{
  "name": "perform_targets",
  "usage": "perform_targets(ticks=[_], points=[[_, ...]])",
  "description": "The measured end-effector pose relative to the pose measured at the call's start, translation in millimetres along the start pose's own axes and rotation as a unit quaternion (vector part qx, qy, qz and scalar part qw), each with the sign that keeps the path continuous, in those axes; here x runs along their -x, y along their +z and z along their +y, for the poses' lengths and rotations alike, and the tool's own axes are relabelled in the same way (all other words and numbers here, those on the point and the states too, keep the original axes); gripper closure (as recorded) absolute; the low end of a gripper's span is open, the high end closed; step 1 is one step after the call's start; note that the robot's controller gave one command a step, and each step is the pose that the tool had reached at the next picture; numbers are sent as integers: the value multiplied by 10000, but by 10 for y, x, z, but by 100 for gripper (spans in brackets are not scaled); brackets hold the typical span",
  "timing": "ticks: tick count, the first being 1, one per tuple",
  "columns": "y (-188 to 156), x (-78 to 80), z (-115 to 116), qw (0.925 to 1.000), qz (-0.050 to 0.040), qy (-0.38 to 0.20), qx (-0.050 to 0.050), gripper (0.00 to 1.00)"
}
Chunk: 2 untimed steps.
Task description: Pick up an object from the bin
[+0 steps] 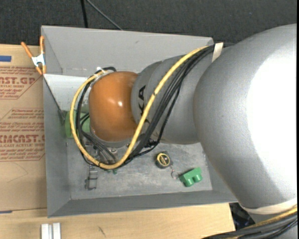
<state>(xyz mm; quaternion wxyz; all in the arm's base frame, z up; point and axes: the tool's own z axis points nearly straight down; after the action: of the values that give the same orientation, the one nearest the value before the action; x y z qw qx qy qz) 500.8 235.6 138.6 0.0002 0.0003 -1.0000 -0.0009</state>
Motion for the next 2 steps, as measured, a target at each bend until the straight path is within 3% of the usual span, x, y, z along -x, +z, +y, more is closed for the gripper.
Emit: perform_targets(ticks=[1, 2], points=[[-252, -157, -584, 9820, -5, -1887, -15, 0], [191, -167, -1498, 9557, 18, -2942, -15, 0]])
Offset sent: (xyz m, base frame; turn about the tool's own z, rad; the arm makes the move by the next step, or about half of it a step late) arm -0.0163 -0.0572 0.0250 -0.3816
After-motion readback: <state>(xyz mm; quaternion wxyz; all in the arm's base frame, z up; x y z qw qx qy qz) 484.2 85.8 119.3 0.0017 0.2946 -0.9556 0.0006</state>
